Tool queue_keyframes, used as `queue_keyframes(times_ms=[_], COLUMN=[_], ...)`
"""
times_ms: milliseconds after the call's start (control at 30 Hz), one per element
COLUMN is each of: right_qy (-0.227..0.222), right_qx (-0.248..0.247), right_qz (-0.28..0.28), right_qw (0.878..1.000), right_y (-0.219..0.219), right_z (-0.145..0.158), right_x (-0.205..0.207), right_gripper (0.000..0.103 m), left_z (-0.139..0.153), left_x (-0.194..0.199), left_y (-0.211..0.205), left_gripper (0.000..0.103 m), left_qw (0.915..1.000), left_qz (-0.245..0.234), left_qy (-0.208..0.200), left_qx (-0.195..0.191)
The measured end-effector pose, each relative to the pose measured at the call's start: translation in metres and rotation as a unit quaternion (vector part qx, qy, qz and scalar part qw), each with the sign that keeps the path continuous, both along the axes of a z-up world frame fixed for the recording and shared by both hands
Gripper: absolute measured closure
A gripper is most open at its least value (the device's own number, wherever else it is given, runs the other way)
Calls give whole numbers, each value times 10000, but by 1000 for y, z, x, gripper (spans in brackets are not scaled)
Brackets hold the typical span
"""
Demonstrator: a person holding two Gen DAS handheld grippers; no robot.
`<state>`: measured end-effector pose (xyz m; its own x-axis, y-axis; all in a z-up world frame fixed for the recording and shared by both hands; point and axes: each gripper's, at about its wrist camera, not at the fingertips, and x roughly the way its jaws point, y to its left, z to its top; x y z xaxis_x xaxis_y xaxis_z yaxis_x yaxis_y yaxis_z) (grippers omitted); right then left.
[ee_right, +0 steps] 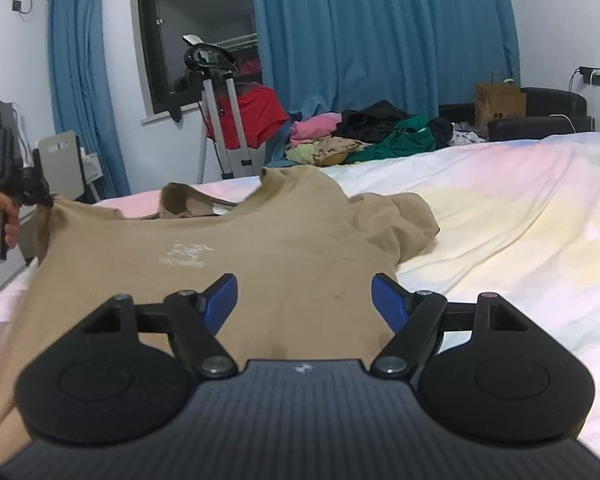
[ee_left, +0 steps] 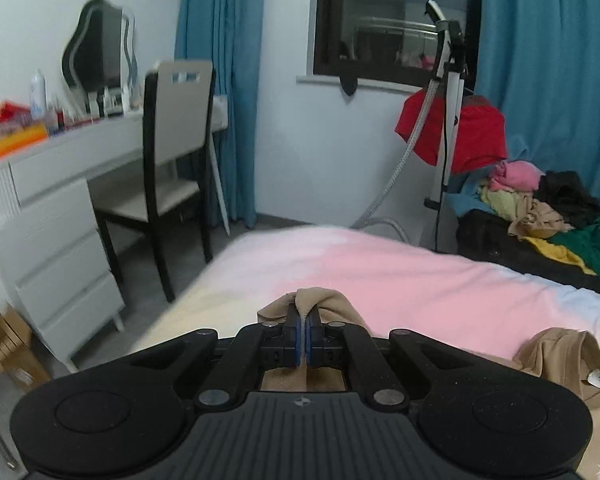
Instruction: Fold clothes
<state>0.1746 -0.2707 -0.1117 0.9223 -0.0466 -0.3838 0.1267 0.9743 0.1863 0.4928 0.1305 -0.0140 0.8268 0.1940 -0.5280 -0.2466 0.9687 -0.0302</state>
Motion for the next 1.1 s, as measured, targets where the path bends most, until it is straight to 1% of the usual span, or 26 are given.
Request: queue_keyframes(times_ms=[33,67,100,133,200,233,267,333,400,433,467,533,567,633,700,733,767,800,833,900,967,1100], right_qy=[15,28,45,62,72,67,55,-1,-74,-113,-155,-234,-266,-305,-334,-342,-363,-428,-466,-499,-508,-553], right_qx=[26,52,70,86,126,145,149,110,46,11,-28,-114,-150,-188,-186,-260,-349,-375,-332,-221,-127,25], right_qz=[-12,-23,-25,-25,-25,-25,-20,-18,-12,-11,-7,-4,5,65,169,137,92,110,141,167,152,102], right_qw=[10000,10000,10000,9999,9999,9999,9999,9999,10000,9999,9999,9997,9995,9993,9991,9990,9987,9983,9983,9984,9985,9984], right_y=[-1,-2,-4,-5,-8,-9,-9,-8,-7,-7,-7,-6,-5,-3,-1,1,3,4,3,1,-1,-6], right_z=[-2,-4,-6,-8,-9,-9,-9,-5,-1,2,4,9,12,17,22,24,26,28,29,32,36,40], right_x=[2,5,7,9,10,11,10,7,3,1,-2,-8,-11,-17,-26,-30,-35,-41,-45,-53,-59,-66], right_gripper=[28,28,28,28,28,28,28,28,28,28,28,28,28,28,28,24,17,7,0,0,0,0], left_z=[-6,-12,-16,-16,-17,-17,-14,-8,0,4,10,21,27,38,50,53,56,59,62,67,69,65], left_x=[1,2,2,-3,-13,-23,-35,-64,-97,-112,-133,-171,-191,-228,-264,-277,-290,-303,-315,-337,-354,-378], left_y=[2,5,7,7,7,10,7,0,-11,-18,-28,-46,-56,-72,-88,-95,-103,-110,-118,-129,-137,-143], left_gripper=[97,93,84,81,66,60,49,47,37,37,35,31,26,25,19,18,18,18,17,11,8,5], left_qw=[10000,9998,9997,9996,9993,9991,9989,9984,9976,9971,9965,9951,9942,9916,9895,9887,9878,9869,9859,9844,9834,9813], left_qz=[-20,-39,-50,-104,-217,-283,-346,-479,-615,-680,-779,-958,-1033,-1208,-1312,-1378,-1445,-1512,-1579,-1664,-1696,-1806], left_qy=[7,35,86,98,116,118,130,123,103,104,17,-106,-183,-306,-431,-447,-461,-474,-488,-549,-648,-667], left_qx=[-87,-168,-210,-237,-288,-300,-295,-292,-311,-325,-303,-240,-217,-358,-429,-393,-352,-311,-270,-161,-22,10])
